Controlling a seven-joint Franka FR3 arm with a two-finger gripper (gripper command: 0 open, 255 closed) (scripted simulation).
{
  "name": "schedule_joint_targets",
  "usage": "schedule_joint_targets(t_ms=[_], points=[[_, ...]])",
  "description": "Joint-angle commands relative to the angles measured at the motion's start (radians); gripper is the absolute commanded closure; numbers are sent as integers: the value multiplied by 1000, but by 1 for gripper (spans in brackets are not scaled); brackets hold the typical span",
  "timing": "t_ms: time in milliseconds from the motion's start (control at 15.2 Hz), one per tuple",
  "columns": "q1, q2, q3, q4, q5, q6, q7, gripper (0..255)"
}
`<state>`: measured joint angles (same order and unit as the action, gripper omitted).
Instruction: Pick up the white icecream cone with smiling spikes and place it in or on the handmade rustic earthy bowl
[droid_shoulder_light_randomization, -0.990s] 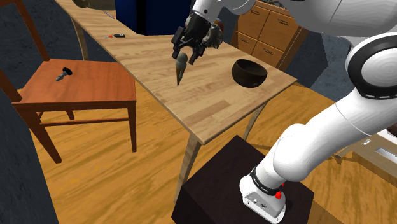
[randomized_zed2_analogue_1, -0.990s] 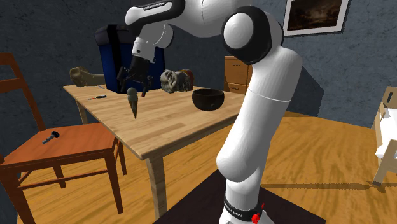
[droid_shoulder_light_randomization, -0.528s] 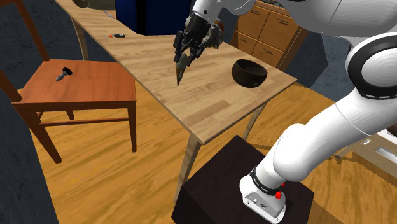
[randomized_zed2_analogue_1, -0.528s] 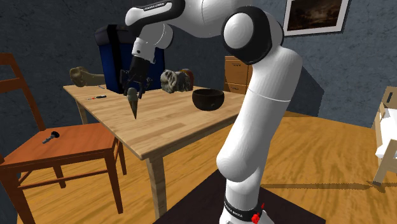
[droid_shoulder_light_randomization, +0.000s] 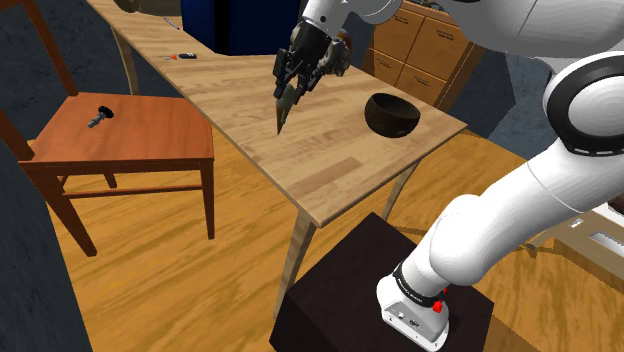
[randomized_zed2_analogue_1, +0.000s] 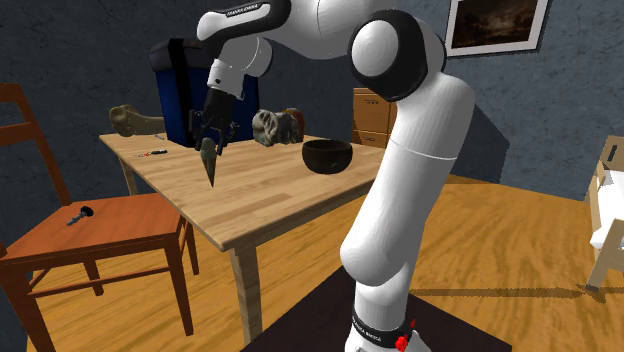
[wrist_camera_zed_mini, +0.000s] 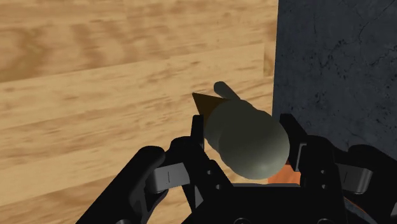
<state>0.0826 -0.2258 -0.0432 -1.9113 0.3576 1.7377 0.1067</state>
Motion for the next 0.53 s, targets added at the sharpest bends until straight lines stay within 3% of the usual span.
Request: schedule_joint_targets(t_ms=[0, 462], points=[[0, 0, 0, 0, 0, 0, 0, 255], [0, 16, -4, 109, -4, -89, 28, 255]])
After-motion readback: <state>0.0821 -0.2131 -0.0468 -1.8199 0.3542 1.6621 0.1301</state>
